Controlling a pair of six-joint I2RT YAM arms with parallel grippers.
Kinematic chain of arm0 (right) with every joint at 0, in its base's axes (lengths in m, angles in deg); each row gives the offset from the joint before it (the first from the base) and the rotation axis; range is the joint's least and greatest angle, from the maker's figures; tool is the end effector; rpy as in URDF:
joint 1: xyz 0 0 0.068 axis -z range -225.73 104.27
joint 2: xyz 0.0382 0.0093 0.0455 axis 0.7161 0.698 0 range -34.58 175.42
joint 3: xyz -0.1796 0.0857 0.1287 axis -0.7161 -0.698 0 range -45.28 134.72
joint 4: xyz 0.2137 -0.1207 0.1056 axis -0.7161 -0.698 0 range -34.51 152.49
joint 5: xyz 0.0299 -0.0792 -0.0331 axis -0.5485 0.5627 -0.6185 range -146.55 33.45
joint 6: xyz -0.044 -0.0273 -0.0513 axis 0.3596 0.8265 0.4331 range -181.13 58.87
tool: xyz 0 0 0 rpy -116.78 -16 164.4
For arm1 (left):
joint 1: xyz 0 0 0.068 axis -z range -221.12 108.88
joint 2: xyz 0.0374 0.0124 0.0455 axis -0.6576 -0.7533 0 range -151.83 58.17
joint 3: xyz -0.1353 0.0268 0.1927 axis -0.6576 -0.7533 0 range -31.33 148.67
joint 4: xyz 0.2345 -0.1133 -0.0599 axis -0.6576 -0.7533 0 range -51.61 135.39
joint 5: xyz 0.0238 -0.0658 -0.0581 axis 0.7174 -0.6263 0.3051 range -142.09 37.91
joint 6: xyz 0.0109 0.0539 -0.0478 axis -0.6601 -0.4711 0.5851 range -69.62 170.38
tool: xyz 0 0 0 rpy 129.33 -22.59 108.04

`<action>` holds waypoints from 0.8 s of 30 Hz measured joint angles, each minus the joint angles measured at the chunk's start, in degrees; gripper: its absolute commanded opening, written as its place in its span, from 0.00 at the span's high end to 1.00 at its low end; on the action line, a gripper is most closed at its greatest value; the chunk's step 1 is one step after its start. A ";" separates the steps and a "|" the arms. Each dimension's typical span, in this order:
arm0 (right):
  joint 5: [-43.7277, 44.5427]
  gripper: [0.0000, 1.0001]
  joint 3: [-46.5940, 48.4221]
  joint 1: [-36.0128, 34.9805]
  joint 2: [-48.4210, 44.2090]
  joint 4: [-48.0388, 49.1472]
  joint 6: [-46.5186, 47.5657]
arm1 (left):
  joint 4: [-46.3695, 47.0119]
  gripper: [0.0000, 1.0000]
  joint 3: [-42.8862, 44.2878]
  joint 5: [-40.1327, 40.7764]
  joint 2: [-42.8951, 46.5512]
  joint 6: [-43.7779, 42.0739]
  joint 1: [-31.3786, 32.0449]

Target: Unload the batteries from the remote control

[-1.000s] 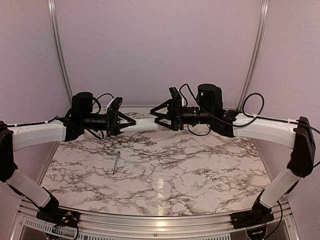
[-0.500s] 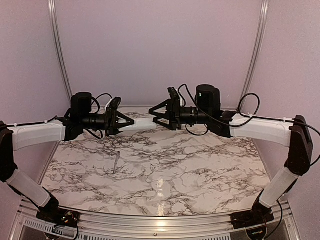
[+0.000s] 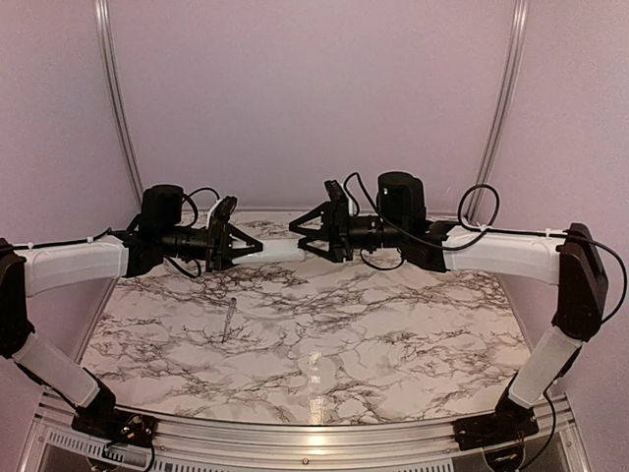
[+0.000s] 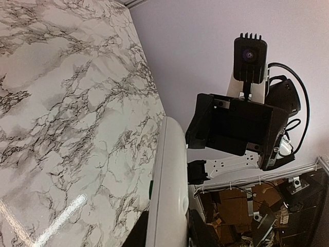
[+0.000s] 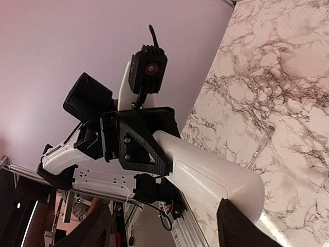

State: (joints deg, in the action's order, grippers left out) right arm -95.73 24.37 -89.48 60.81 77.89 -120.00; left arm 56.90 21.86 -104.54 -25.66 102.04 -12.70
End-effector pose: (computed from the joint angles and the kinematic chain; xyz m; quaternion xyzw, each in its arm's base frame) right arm 0.2716 0.3129 0.2626 -0.1177 0.7455 0.6319 0.1762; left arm 0.2825 -0.2074 0.2262 0.1037 0.7675 -0.6102 0.1665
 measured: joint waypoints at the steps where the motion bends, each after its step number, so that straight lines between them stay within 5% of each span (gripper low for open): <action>1: -0.15 0.32 0.04 0.00 0.35 -0.02 -0.09 | -0.76 1.00 0.02 0.24 0.00 -0.57 0.00; 11: -1.20 0.32 0.17 0.00 2.03 -0.07 -1.36 | -5.05 1.00 0.44 1.42 -0.13 -3.61 0.00; 24: -14.73 0.32 6.32 -7.10 3.19 12.90 -4.57 | -4.02 1.00 2.05 1.31 -3.23 -4.39 4.50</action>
State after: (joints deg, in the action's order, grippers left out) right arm -110.46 30.69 -96.58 64.00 90.78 -124.57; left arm 52.88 23.91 -103.22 -28.89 97.65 -8.19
